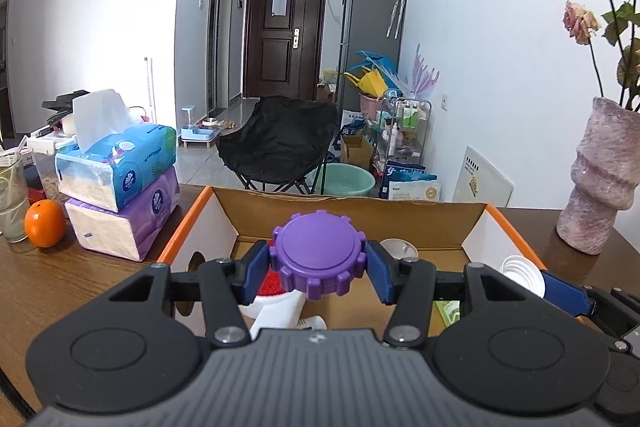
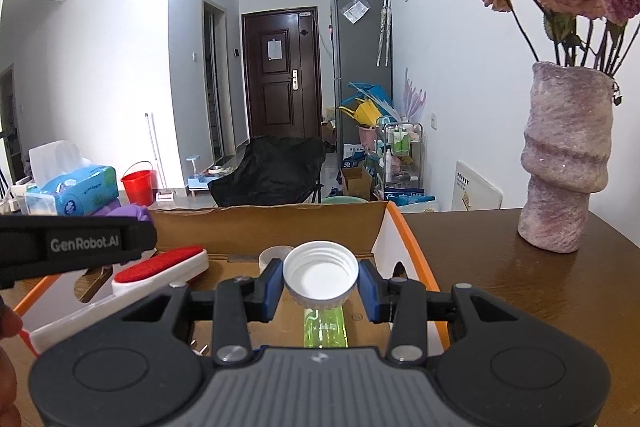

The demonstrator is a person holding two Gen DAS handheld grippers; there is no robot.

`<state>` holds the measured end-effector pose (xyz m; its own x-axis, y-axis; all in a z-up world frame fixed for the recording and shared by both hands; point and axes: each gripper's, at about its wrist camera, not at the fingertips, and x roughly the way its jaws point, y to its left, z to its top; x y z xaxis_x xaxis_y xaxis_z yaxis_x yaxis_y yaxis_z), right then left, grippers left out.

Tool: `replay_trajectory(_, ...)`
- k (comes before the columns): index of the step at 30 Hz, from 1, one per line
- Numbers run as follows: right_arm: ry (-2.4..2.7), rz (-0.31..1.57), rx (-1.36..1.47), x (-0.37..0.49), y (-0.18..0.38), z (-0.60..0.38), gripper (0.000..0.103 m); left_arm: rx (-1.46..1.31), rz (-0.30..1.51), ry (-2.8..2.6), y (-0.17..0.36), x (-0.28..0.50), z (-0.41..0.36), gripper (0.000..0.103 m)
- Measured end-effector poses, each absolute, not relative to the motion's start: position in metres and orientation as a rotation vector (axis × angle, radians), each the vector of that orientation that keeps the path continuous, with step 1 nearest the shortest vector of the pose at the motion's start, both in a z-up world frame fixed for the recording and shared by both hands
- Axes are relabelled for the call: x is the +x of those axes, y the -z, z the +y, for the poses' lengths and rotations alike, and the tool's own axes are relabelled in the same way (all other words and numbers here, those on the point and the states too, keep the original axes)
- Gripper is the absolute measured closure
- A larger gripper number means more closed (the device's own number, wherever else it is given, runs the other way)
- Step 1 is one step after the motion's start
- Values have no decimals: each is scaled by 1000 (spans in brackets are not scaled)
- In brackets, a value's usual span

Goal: Organize rigid objects
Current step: 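Open both grippers to drop the purple and white caps into the box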

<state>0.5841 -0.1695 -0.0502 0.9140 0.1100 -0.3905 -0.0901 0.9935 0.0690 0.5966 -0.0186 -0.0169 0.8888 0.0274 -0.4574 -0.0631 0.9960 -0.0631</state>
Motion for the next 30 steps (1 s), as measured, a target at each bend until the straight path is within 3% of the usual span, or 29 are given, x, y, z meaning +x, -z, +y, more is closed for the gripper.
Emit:
replay_trajectory(11,-130,444,40,599,58,-166,64,-49,502,-62,20,604,-15,49)
replay_trajectory(12,-129,448,41,599,58,-167,64,-43,502,-66,20,604,-15,47)
replay_trajectory(13,-130,452,45,599,58,-168,64,-35,501,-71,18,603,-15,38)
replay_trajectory(14,-127,454,51,599,58,-170,61,-31,498,-78,17,602,-14,32)
replay_trajectory(16,-115,456,65,599,56,-173,40,-25,485,-99,14,599,-12,11)
replay_trajectory(18,-97,439,64,596,54,-173,15,-20,470,-118,11,597,-11,1)
replay_trajectory(20,-82,428,59,595,53,-173,3,-22,461,-128,8,594,-8,0)
replay_trajectory(30,-75,422,55,592,51,-174,0,-33,482,-147,8,596,-5,0)
